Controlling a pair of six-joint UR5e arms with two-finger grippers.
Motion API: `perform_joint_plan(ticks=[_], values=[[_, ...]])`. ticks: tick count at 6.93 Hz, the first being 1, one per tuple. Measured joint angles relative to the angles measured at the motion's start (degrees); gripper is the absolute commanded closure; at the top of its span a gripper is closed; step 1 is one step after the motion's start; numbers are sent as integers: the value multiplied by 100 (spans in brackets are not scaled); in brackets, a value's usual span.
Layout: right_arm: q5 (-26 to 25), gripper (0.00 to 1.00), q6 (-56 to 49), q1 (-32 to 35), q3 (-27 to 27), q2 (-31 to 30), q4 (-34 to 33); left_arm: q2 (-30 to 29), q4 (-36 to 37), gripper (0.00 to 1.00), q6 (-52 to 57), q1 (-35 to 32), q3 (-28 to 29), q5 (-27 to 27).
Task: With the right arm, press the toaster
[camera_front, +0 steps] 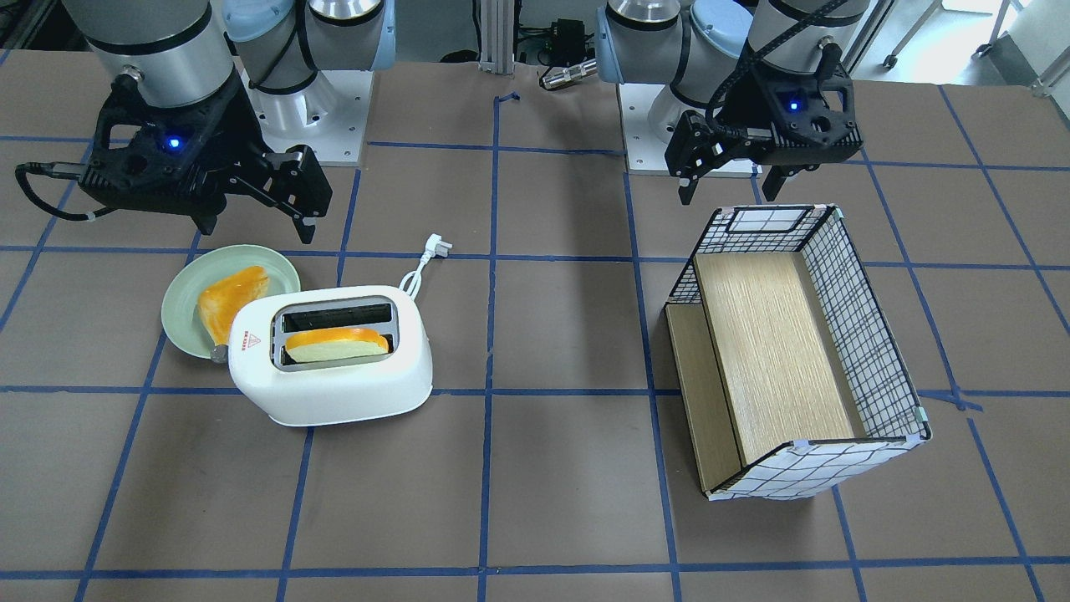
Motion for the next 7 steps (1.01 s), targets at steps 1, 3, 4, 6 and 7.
perform_joint_plan(ticks=[1,3,4,6,7], values=[[0,0,0,0,0,0,2,0,0,0,0,0,0,0],[0,0,0,0,0,0,4,0,0,0,0,0,0,0],[-2,0,0,0,0,0,5,0,0,0,0,0,0,-2],[-6,79,8,0,6,3,-67,0,0,0,0,0,0,-2],[15,100,27,-1,10,6,-207,0,0,0,0,0,0,-1]])
